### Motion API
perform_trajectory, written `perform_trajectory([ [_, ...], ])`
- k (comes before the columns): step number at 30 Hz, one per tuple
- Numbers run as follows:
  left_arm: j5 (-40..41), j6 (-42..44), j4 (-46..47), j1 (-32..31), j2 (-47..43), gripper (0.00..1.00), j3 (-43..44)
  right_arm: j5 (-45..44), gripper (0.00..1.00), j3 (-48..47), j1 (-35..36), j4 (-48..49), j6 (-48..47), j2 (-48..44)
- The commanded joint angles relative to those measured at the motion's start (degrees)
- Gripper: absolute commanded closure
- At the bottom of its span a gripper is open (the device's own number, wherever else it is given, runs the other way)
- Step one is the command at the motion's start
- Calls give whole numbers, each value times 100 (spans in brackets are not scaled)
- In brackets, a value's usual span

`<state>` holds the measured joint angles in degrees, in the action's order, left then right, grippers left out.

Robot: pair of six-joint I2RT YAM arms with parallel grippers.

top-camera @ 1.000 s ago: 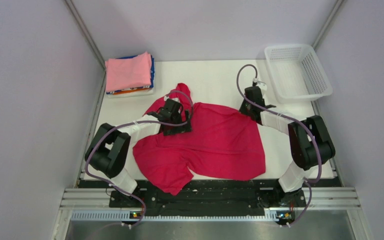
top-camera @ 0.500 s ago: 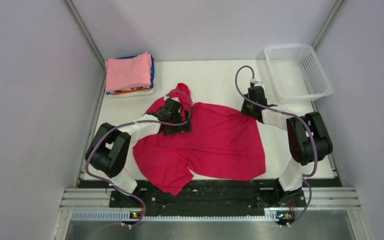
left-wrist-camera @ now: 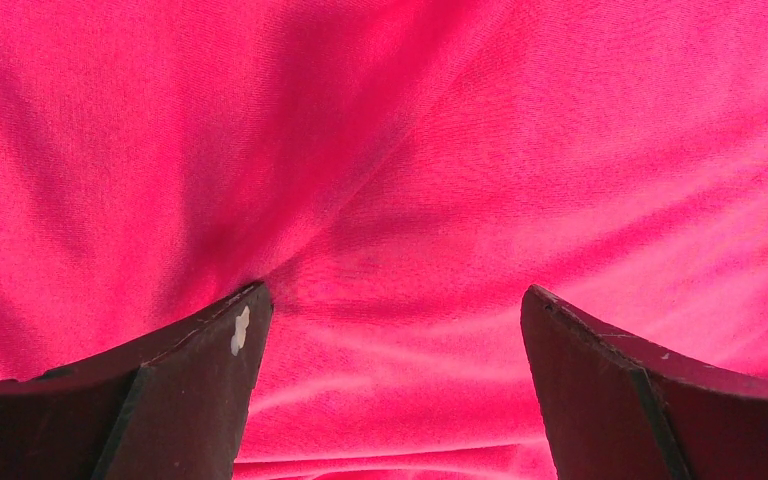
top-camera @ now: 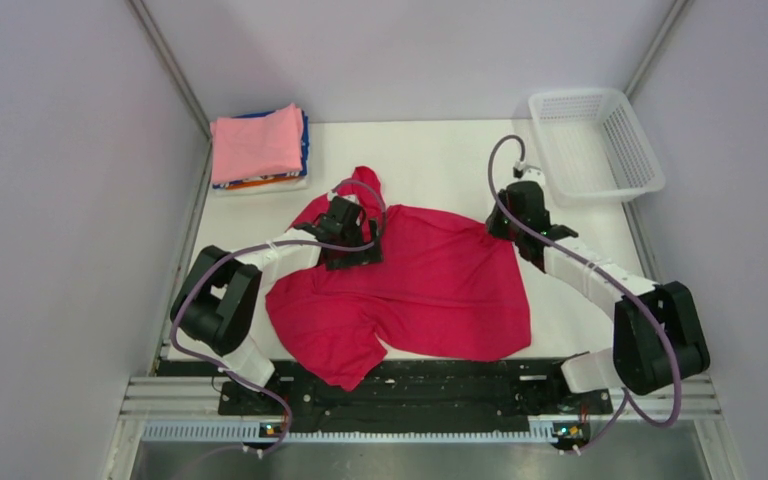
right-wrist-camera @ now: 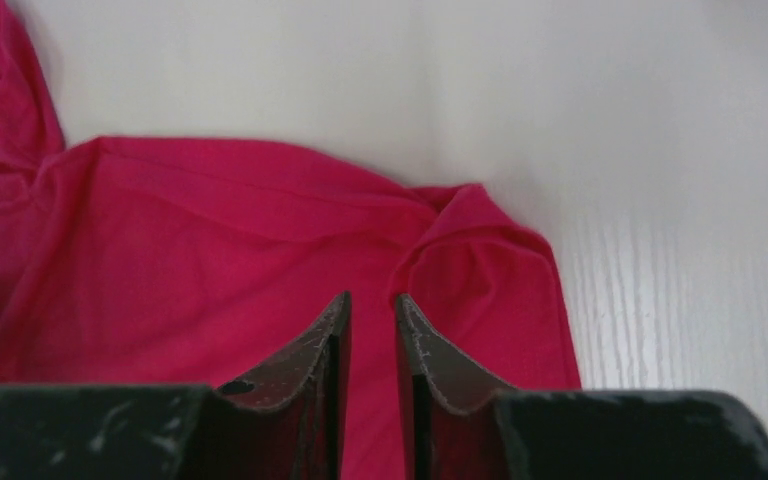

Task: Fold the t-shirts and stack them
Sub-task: Flatten out the tshirt

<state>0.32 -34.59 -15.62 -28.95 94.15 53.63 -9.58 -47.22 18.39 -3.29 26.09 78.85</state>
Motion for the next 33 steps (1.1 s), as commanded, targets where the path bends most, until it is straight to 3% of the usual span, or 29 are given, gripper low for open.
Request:
perform_trajectory([
  [1, -5, -14, 109, 31, -177, 1, -76, -125, 76, 270, 274, -227, 446, 114],
  [4, -4, -24, 131, 28, -190, 1, -89, -244, 68, 213, 296, -170, 581, 405],
  [20, 30, -22, 127, 30, -180, 1, -117, -866, 59, -792, 299, 91, 835, 1895],
  [22, 35, -17, 125, 34, -160, 1, -108, -976, 67, -862, 288, 21, 879, 1983],
  [26, 84, -4, 99, 35, -125, 1, -98, -1077, 98, -998, 289, 43, 910, 2036],
  [33, 127, -30, 40, 53, -95, 1, -108, -1008, 100, -1519, 10, -59, 1017, 1956],
])
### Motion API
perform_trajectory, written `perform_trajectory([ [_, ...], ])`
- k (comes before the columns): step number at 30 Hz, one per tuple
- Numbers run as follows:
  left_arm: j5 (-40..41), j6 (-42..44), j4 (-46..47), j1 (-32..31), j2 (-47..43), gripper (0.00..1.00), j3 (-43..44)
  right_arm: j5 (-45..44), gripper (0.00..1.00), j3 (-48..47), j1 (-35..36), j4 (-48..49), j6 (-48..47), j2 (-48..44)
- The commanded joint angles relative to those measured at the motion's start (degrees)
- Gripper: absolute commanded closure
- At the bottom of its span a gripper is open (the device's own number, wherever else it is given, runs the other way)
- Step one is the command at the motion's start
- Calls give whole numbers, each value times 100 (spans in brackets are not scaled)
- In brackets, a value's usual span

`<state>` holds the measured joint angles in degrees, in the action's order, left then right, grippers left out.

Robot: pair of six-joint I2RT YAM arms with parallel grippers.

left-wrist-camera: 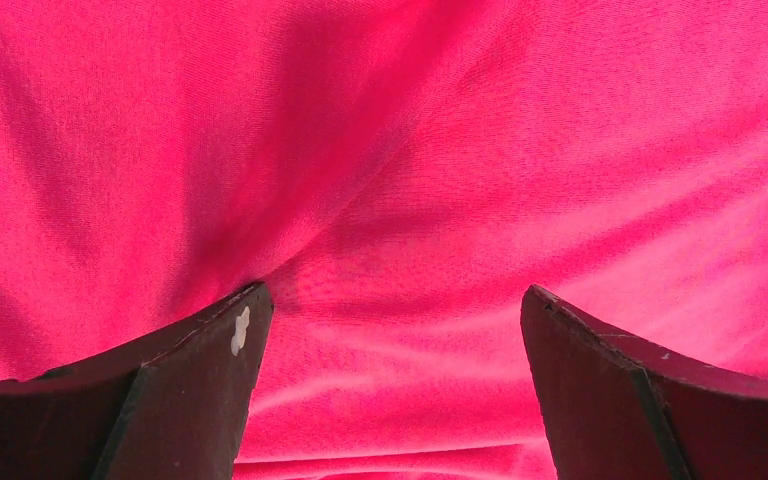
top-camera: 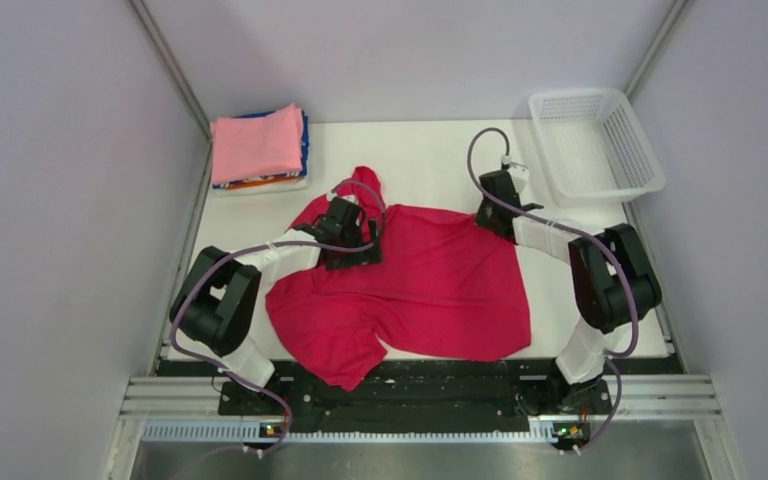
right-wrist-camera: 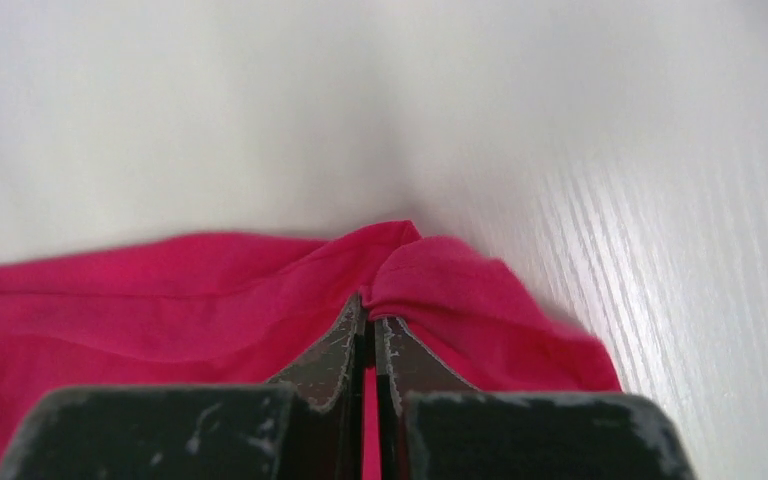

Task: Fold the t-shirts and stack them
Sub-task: Flatten out the tshirt

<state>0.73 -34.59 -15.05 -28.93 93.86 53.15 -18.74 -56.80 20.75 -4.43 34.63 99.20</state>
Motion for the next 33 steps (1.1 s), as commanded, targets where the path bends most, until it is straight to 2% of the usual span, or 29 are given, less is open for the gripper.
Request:
perform_trajectory([
  [1, 52, -57, 25, 51, -74, 1, -112, -84, 100, -627, -317, 10, 321, -47],
  [9, -41, -122, 9, 46, -52, 1, -163, 48, 98, -1383, -1179, 175, 1138, 573],
  [14, -534, -184, 247, 45, -328, 1, -53, 16, 53, -1964, -1249, -317, 961, 787],
  [20, -331, -80, 229, 55, -640, 1, 329, 569, 3, -1496, -990, -66, 217, 95],
  [26, 562, -230, -180, 325, -754, 1, 494, 533, 1, -487, -65, -275, -374, -959],
  [33, 530, -345, -160, 622, -502, 1, 343, 749, 1, 626, 566, -483, -328, -1551],
])
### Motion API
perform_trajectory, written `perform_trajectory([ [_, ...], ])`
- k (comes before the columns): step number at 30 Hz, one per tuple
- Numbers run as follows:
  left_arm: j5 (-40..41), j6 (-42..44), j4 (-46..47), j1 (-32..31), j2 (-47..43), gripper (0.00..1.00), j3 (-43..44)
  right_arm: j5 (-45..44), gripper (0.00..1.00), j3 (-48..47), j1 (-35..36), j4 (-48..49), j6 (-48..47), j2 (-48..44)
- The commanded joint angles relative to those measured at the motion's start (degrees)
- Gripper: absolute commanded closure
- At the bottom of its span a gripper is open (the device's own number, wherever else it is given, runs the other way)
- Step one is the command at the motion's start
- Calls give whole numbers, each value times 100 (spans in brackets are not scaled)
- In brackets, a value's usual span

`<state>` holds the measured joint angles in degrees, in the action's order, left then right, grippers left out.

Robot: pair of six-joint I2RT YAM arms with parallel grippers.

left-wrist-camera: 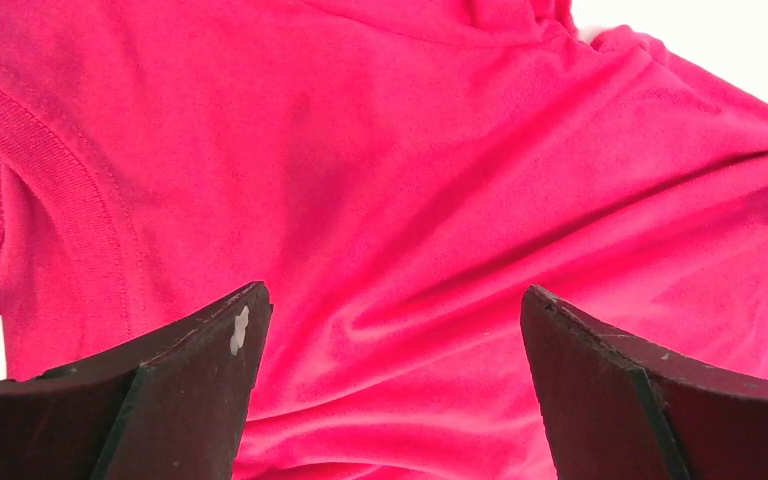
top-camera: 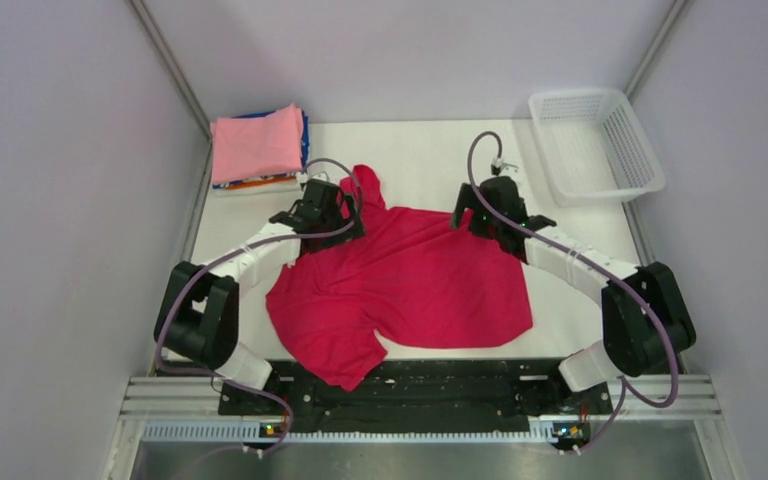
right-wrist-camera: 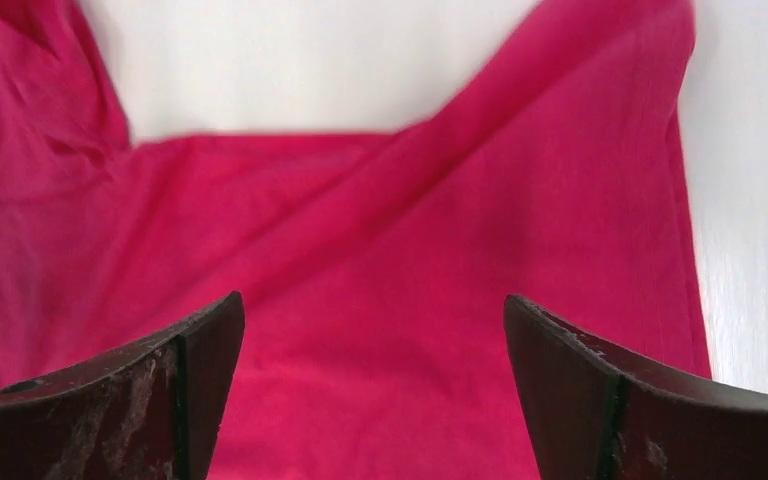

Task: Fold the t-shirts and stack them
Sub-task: Flatten out the tshirt

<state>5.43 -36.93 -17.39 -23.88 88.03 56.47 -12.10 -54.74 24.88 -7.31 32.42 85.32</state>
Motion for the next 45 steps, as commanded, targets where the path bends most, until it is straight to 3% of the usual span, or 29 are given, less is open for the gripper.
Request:
perform_trajectory([
  [1, -36, -127, 127, 156, 212, 1, 71, 121, 1, 514, 164, -189, -86, -169],
  [10, -1, -111, 104, 398, 1871, 1, 1232, -438, 1, 422, 16, -467, 290, 745],
  [15, -116, -79, -258, 652, 2931, 1, 2280, -111, 1, 95, -539, -353, 410, 1433],
  [23, -479, -120, -1306, 965, 4736, 1, 5182, -2, 1, -1542, -1104, -614, 32, 2836],
  [29, -1106, -82, -978, 1175, 5091, 1, 6019, -486, 1, -2508, -1264, -816, -270, 3074],
  [34, -1646, 89, -764, 1090, 4353, 1, 5823, -426, 1, -2460, -1219, -814, -666, 2180],
  [37, -1694, 254, -365, 862, 3399, 1, 4727, -783, 1, -1779, -1058, -690, -665, 1288],
  [45, -1240, 217, 331, 213, 750, 1, 1417, -724, 3, 847, -1145, -1238, 205, -1096],
])
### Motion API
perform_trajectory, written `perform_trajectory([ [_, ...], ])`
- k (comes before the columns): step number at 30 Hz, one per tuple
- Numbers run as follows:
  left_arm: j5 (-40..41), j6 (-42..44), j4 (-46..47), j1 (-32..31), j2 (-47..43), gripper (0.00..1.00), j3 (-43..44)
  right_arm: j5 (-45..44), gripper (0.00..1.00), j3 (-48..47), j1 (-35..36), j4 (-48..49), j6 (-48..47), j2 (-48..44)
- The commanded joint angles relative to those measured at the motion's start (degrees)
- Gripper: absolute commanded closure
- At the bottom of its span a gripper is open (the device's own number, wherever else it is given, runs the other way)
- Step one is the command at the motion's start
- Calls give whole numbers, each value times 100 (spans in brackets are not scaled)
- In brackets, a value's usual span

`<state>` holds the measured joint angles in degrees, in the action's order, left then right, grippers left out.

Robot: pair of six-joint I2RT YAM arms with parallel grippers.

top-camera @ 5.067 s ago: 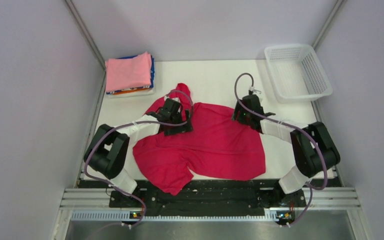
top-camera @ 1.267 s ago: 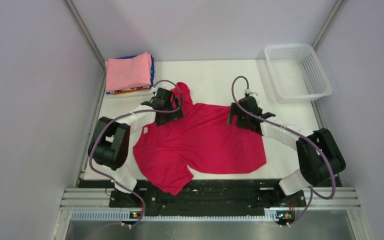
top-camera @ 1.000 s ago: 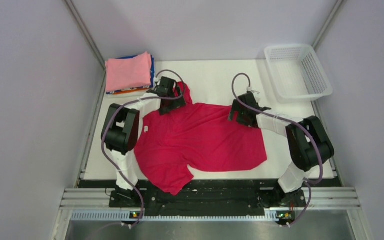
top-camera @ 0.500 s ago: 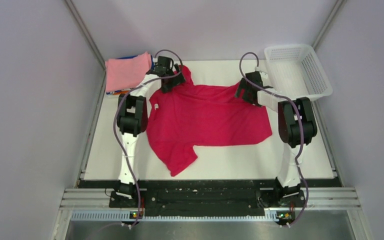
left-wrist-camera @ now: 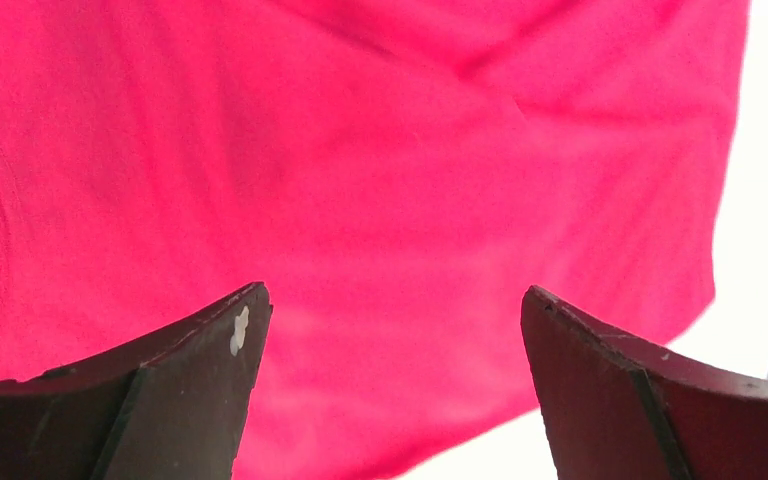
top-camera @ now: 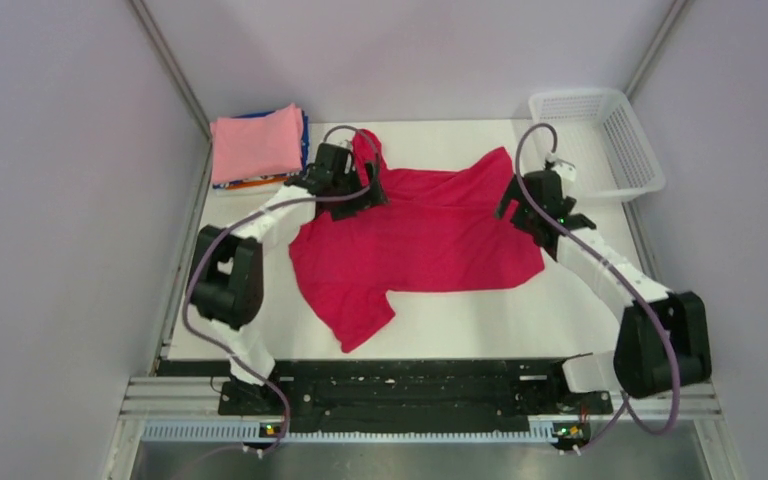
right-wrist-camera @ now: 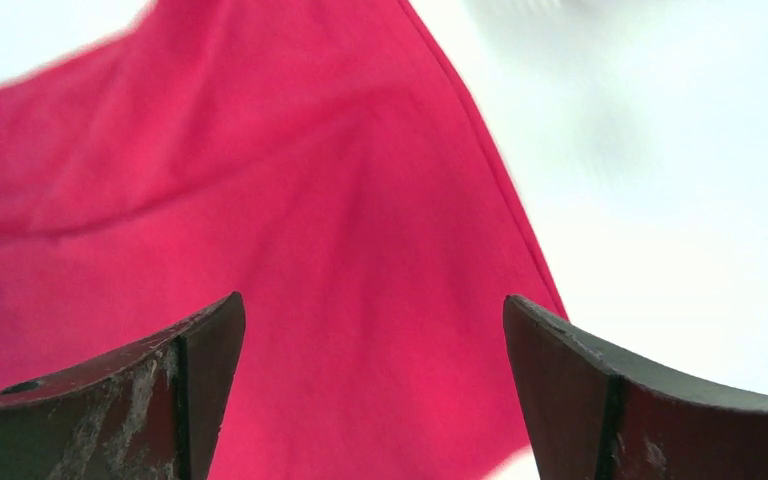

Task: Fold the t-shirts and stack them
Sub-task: Flatten out the tshirt

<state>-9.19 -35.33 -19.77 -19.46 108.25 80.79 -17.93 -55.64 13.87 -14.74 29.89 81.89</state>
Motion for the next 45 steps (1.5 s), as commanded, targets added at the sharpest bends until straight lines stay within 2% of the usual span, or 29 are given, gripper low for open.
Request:
perform_trajectory([
  [1, 338, -9, 642, -338, -1550, 1, -1415, -120, 3, 1208, -104, -587, 617, -998],
  [6, 368, -152, 1054, -581, -2484, 1, -2956, 125, 14, 2136, -207, -606, 938, -1681],
  [11, 341, -536, 1601, -585, -2818, 1, -4056, 227, 34, 2459, -203, -320, 1094, -1492],
  [14, 412, -557, 1584, -583, -2753, 1, -4150, 201, 45, 2468, -207, 20, 1165, -1190],
  [16, 515, -562, 1496, -582, -2703, 1, -4144, 147, 63, 2379, -209, 161, 1199, -957],
  [18, 620, -550, 1462, -585, -2681, 1, -4151, 45, 76, 2235, -203, 236, 1142, -741],
  [22, 837, -565, 1438, -585, -2702, 1, -4194, 54, 85, 1789, -202, -108, 1014, -237],
  [23, 866, -574, 1435, -577, -2703, 1, -4208, 68, 97, 1723, -200, -181, 992, -148],
  [24, 865, -577, 1414, -584, -2704, 1, -4215, 64, 100, 1634, -204, -286, 962, -71],
  [26, 1013, -542, 1309, -582, -2719, 1, -4199, 94, 100, 1251, -201, -780, 782, 84],
  [30, 1283, -485, 1167, -585, -2823, 1, -4187, 22, 100, -280, -132, -3130, 50, 486],
  [32, 1285, -481, 1191, -585, -2859, 1, -4203, -619, 100, -1024, 13, -4381, 95, 765],
  [34, 1271, -462, 1203, -584, -2848, 1, -4199, -1631, 100, -1507, 150, -5397, 634, 997],
  [36, 1292, -443, 1185, -577, -2826, 1, -4183, -1852, 100, -1691, 214, -5730, 908, 1095],
  [37, 1303, -437, 1178, -576, -2805, 1, -4170, -1786, 96, -1703, 266, -5687, 881, 1106],
  [41, 1306, -431, 1134, -565, -2720, 1, -4115, -1737, 43, -1633, 429, -5634, 846, 1344],
  [42, 1299, -431, 1134, -575, -2702, 1, -4108, -1829, 33, -1632, 427, -5631, 868, 1389],
  [43, 1304, -434, 1127, -575, -2689, 1, -4107, -1884, 24, -1640, 425, -5633, 885, 1412],
  [45, 1333, -455, 1104, -569, -2674, 1, -4102, -1936, 18, -1654, 428, -5579, 886, 1398],
])
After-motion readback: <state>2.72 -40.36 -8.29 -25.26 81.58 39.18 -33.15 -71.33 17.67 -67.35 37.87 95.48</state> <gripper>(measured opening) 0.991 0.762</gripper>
